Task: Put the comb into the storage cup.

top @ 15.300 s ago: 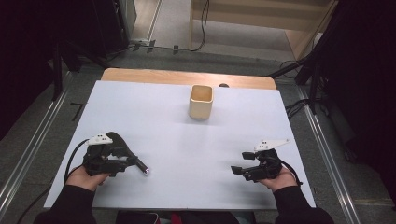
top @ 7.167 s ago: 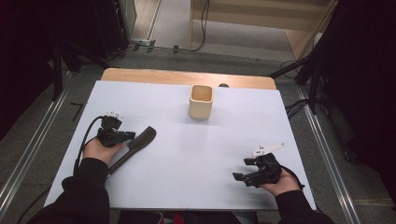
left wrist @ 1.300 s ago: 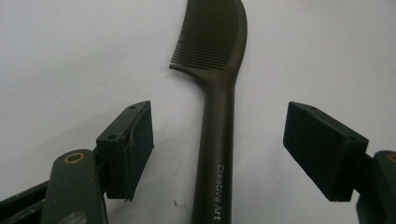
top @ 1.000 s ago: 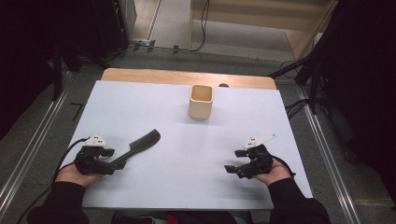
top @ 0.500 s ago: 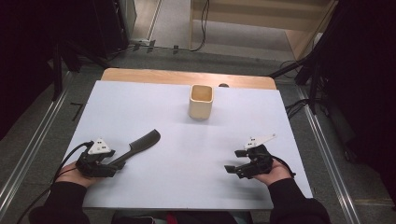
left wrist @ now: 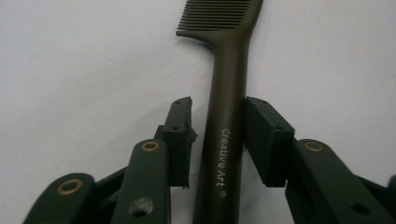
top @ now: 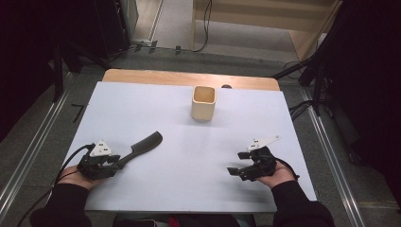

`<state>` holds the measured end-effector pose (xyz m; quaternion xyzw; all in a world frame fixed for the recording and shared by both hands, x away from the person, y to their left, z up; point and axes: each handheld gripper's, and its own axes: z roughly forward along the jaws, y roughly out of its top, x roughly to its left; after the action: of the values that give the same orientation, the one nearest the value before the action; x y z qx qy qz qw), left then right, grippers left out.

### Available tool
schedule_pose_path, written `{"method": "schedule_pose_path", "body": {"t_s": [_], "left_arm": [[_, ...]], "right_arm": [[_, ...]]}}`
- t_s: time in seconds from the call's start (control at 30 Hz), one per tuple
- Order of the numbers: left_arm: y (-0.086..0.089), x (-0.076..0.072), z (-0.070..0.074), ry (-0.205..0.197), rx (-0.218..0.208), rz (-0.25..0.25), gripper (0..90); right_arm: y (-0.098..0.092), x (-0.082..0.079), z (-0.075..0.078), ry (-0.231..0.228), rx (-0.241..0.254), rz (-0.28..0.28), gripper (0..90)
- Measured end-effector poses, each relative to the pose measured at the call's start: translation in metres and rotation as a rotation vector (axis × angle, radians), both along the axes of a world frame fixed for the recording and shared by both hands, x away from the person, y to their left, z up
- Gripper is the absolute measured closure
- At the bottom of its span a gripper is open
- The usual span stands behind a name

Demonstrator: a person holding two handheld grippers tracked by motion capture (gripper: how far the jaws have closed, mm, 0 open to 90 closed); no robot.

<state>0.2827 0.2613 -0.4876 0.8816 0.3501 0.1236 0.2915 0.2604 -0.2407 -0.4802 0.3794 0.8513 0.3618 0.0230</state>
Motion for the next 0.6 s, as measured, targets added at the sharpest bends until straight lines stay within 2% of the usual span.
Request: {"method": "schedule_pose_path", "body": {"t_s": [0.17, 0.43, 0.53, 0.6], "left_arm": [[-0.0013, 0.0014, 0.0005, 0.013, 0.001, -0.008, 71.6], [-0.0018, 0.0045, 0.0025, 0.039, -0.001, 0.001, 72.6], [-0.0017, 0.0058, 0.0026, 0.051, -0.021, 0.02, 72.8], [-0.0005, 0.0082, 0.0036, 0.083, -0.049, 0.052, 72.9]], "right_arm": [[0.0004, -0.0002, 0.0, 0.003, -0.002, 0.0, 19.6], [0.0007, -0.0002, 0.0, 0.003, -0.004, 0.006, 19.6], [0.0007, -0.0003, 0.0, 0.002, -0.003, 0.006, 19.6], [0.0007, -0.0003, 0.0, 0.001, -0.002, 0.006, 19.5]]}}
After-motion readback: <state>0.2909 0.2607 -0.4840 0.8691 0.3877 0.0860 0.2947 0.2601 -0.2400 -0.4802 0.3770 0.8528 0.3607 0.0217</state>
